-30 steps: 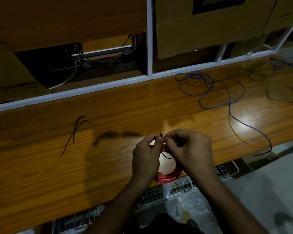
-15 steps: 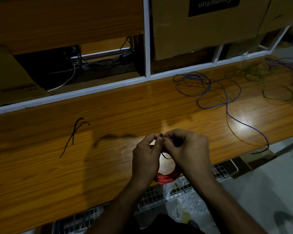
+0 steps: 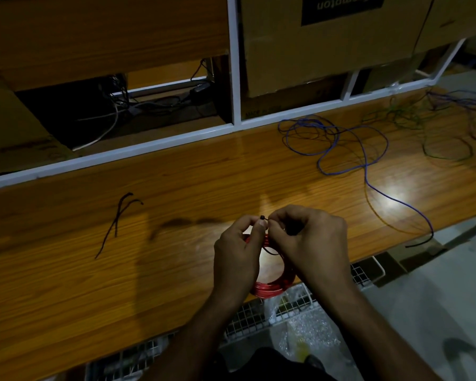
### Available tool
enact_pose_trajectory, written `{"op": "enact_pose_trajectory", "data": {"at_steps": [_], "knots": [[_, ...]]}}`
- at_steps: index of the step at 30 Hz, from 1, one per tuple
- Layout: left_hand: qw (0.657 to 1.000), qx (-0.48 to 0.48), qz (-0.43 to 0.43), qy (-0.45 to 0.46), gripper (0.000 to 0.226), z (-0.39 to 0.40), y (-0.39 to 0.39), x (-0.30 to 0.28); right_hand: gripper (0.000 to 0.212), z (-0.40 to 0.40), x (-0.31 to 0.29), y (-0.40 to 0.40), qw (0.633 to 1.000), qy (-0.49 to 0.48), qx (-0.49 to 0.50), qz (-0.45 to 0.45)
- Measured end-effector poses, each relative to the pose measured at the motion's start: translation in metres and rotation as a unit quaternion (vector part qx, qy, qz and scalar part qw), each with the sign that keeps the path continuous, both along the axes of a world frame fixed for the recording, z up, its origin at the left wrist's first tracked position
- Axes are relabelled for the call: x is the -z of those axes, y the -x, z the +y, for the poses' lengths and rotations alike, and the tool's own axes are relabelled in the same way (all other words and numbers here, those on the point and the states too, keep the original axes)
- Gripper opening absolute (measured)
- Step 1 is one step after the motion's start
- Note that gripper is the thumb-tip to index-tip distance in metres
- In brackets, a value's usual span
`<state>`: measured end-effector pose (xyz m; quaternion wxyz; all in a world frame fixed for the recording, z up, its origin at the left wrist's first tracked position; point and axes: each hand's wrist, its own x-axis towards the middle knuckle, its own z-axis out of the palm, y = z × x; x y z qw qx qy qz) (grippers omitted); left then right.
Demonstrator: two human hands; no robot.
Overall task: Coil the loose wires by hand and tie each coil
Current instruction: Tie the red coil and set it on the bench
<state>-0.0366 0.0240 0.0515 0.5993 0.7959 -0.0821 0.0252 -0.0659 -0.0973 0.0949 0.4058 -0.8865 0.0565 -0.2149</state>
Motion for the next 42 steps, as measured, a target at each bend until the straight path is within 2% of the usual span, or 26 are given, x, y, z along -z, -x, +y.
{"op": "enact_pose_trajectory", "data": {"at_steps": [15,23,33,37,42], "knots": [[1.000,0.009,-0.008,0.000,0.023,0.000,-0.002,0.007,0.006,0.001,0.000,0.000,1.000,0.004,0.009,-0.008],[0.997,0.001,-0.055,-0.059,0.028,0.004,-0.004,0.000,0.002,0.000,-0.002,-0.002,1.000,0.021,0.000,-0.008],[0.999,0.013,-0.038,-0.009,0.023,-0.004,-0.005,-0.005,0.005,0.002,-0.005,-0.002,0.998,0.028,0.028,-0.053],[0.999,-0.003,-0.037,-0.023,0.029,-0.002,-0.009,-0.004,0.004,-0.001,-0.008,-0.001,0.996,0.026,0.039,-0.070],[0.999,0.001,-0.030,-0.026,0.021,-0.003,-0.008,-0.006,0.004,-0.004,-0.009,-0.003,0.998,0.024,0.026,-0.055]]}}
